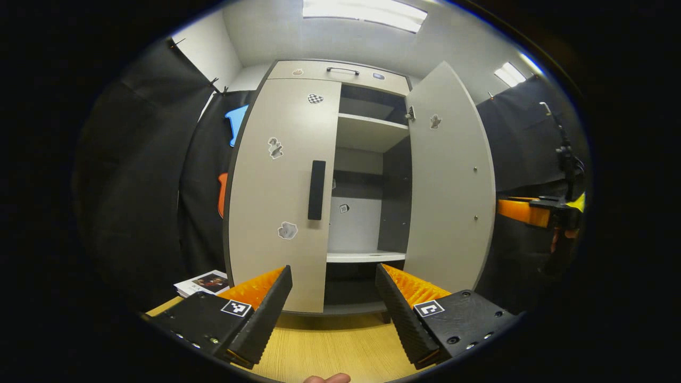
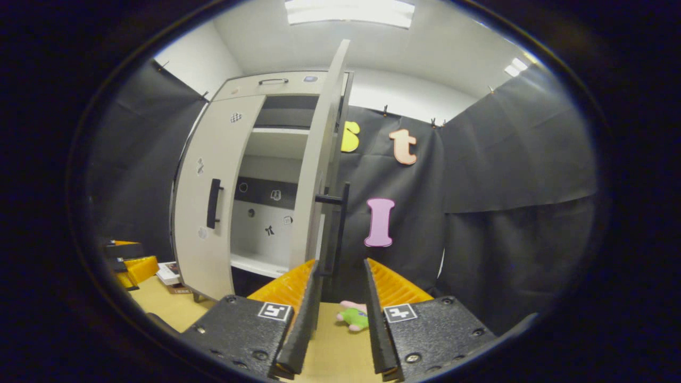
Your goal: Open the right door of the double-door shoe cabinet with the right hand, and open the left door with the left hand.
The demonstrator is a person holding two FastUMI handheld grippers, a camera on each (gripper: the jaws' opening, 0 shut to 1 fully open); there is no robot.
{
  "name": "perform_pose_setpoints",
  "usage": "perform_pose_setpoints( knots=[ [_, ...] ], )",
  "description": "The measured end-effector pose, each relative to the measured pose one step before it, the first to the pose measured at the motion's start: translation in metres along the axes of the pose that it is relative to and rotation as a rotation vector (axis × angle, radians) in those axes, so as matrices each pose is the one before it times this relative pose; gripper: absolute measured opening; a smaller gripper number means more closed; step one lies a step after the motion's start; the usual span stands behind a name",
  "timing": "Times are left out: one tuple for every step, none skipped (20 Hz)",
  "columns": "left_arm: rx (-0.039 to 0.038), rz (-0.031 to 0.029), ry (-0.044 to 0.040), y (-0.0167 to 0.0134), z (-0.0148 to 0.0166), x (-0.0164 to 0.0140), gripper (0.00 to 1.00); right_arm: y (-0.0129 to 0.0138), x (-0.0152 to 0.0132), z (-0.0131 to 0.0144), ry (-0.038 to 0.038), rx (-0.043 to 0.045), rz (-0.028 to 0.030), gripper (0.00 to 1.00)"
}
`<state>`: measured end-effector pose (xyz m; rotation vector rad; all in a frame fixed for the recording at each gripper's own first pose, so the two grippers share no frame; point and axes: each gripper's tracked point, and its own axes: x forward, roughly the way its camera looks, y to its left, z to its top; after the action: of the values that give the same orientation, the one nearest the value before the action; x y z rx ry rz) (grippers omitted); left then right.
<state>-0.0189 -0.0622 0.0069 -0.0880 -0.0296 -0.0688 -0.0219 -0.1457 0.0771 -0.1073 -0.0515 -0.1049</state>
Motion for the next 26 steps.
perform_pose_setpoints(
  knots=[
    [-0.00450,0.00517,-0.00383,0.00254,0.00130,0.00072,0.95,0.00715,-0.01186,-0.00141,-0.00149,0.00607,0.01525,0.54],
    [-0.00295,0.00857,-0.00447,0.00495,0.00142,0.00082,0.95,0.00945,-0.00835,-0.00292,-0.00850,-0.00192,0.01919,0.58],
    [-0.00080,0.00820,-0.00381,0.00502,0.00160,0.00192,0.95,0.00984,-0.00892,0.00032,-0.00650,-0.02061,0.01790,0.63],
    [-0.00024,0.00344,-0.00065,0.00435,0.00251,0.00265,0.95,0.00856,-0.00682,0.00020,-0.01208,-0.02160,0.01129,0.69],
    [0.00420,0.00322,-0.00748,0.00362,0.00538,0.00457,0.95,0.01044,-0.00358,0.00159,-0.01466,-0.01401,0.01472,0.74],
    [0.01071,0.00465,-0.01085,0.00497,0.00747,0.00575,0.95,0.01113,-0.00290,0.00114,-0.01083,-0.00721,0.01608,0.80],
    [0.01612,0.00350,-0.01394,0.00493,0.00880,0.00715,0.95,0.01384,0.00031,0.00079,-0.00829,-0.00153,0.02394,0.80],
    [0.01585,0.00047,-0.01300,0.00429,0.00850,0.00762,0.95,0.01477,0.00387,-0.00120,-0.00238,0.00153,0.02826,0.80],
    [0.01295,-0.01607,-0.00703,0.00052,0.00788,0.00975,0.95,0.01115,0.00544,-0.00263,0.00605,0.00649,0.01562,0.80],
    [0.01625,-0.01760,-0.00743,-0.00175,0.00767,0.00821,0.95,0.00872,0.00886,-0.00307,0.00875,0.01559,0.01250,0.80],
    [0.01583,-0.00344,-0.00931,0.00102,0.00740,0.00653,0.95,0.00773,0.00825,-0.00580,0.02281,0.02003,0.00271,0.80],
    [0.00756,-0.00893,-0.01625,-0.00015,0.00902,0.00667,0.95,0.00508,0.00995,-0.00860,0.03291,0.02157,-0.00775,0.80],
    [0.00521,-0.00766,-0.02156,-0.00156,0.00933,0.00819,0.95,0.00193,0.00848,-0.00832,0.03259,0.02806,-0.01587,0.80],
    [0.01010,-0.00176,-0.02302,0.00093,0.00898,0.01001,0.95,0.00209,0.00727,-0.00700,0.03102,0.03186,-0.00908,0.80],
    [0.01387,-0.00648,-0.00883,-0.00082,0.00654,0.01119,0.95,0.00269,0.00523,-0.00681,0.02575,0.03528,0.00523,0.80],
    [0.01248,-0.01184,-0.00272,-0.00445,0.00620,0.01014,0.95,0.00289,0.00349,-0.00644,0.01848,0.03116,0.01324,0.80],
    [0.00306,-0.01301,0.00144,-0.00297,0.00427,0.01231,0.95,-0.00008,0.00153,-0.00457,0.01257,0.01739,0.00418,0.80],
    [-0.00959,-0.01113,0.01146,-0.00230,0.00160,0.01191,0.95,-0.00473,0.00164,-0.00421,0.00684,0.00048,-0.00858,0.81],
    [-0.01445,-0.00861,0.00262,-0.00268,0.00403,0.01205,0.95,-0.00409,-0.00103,-0.00235,0.00043,-0.01095,-0.00801,0.80],
    [-0.00844,-0.00462,-0.00075,-0.00179,0.00352,0.01378,0.95,-0.00225,-0.00145,-0.00073,-0.00339,-0.01582,-0.00452,0.84],
    [0.00085,0.00215,0.00552,0.00002,0.00077,0.01379,0.95,-0.00258,-0.00155,0.00061,-0.00366,-0.01618,-0.00340,0.80],
    [0.00214,0.00458,0.01052,-0.00007,-0.00244,0.01299,0.96,-0.00279,-0.00259,-0.00008,-0.00631,-0.00930,-0.00391,0.80],
    [-0.00118,0.00918,0.01832,0.00045,-0.00542,0.01231,0.97,-0.00276,-0.00223,0.00069,-0.00494,0.00006,-0.00114,0.80],
    [0.00016,0.01221,0.02221,0.00191,-0.00781,0.01042,0.97,-0.00241,-0.00216,0.00073,-0.00547,0.00773,-0.00251,0.84],
    [0.00669,0.01561,0.01856,0.00225,-0.00813,0.01005,0.97,-0.00287,-0.00202,-0.00033,-0.00331,0.01018,-0.00439,0.80],
    [0.00523,0.02161,0.02285,0.00429,-0.01098,0.00788,0.97,-0.00284,-0.00037,-0.00072,-0.00284,0.00653,-0.00155,0.84]
  ],
)
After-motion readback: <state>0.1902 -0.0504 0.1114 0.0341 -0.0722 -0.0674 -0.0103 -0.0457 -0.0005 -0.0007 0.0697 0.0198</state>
